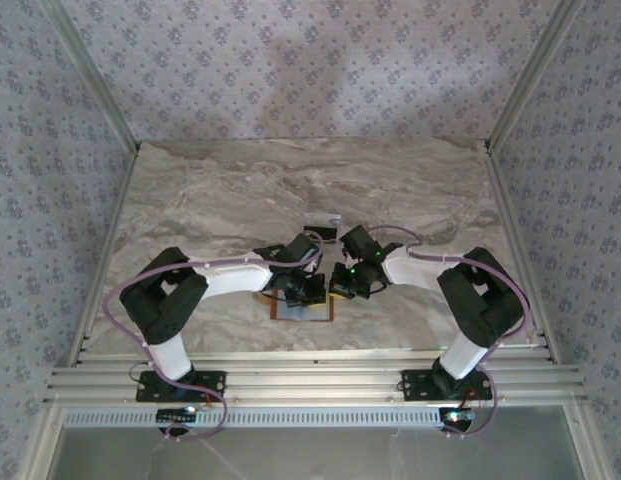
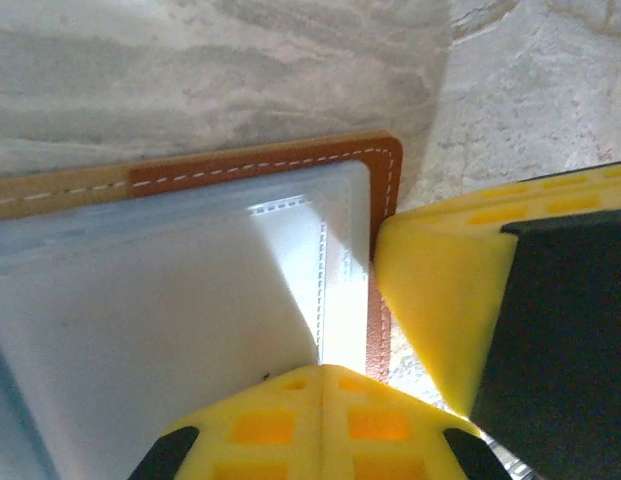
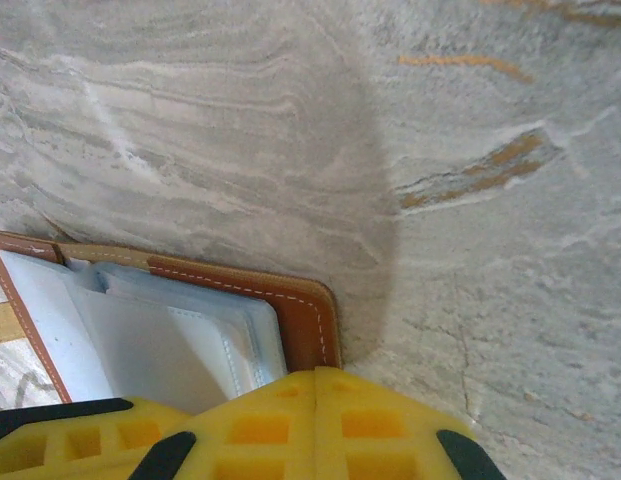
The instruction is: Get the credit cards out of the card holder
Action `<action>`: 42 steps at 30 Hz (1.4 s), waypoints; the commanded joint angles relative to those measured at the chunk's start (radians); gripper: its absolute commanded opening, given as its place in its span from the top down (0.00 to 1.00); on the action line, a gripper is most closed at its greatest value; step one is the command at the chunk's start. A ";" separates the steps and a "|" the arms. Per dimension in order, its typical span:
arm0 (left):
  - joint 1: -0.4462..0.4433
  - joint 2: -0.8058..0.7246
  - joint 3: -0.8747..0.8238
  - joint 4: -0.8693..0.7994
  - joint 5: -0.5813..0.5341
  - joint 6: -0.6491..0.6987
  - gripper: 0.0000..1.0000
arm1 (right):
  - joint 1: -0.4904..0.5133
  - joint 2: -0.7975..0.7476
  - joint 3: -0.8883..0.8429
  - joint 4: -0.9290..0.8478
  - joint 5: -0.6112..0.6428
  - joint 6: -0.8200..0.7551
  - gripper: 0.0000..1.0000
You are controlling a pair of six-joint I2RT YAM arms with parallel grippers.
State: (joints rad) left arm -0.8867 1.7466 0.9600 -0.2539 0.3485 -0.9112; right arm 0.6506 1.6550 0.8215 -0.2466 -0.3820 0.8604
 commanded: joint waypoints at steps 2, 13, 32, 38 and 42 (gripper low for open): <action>-0.008 -0.044 0.002 -0.135 -0.066 0.045 1.00 | 0.011 0.033 -0.011 -0.046 0.042 0.000 1.00; -0.008 -0.084 0.017 -0.254 -0.171 0.082 0.98 | 0.014 0.029 -0.004 -0.060 0.041 -0.010 1.00; -0.008 -0.122 0.088 -0.479 -0.365 0.155 0.65 | 0.017 0.020 0.010 -0.082 0.046 -0.017 1.00; -0.006 -0.136 0.107 -0.560 -0.459 0.166 0.65 | 0.018 0.015 0.013 -0.095 0.051 -0.025 1.00; 0.003 -0.161 0.088 -0.565 -0.479 0.163 0.64 | 0.017 0.009 0.019 -0.111 0.061 -0.032 1.00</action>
State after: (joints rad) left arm -0.8902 1.6230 1.0435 -0.7639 -0.0811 -0.7662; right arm 0.6601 1.6550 0.8337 -0.2691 -0.3630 0.8482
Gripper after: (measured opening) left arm 0.360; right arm 0.046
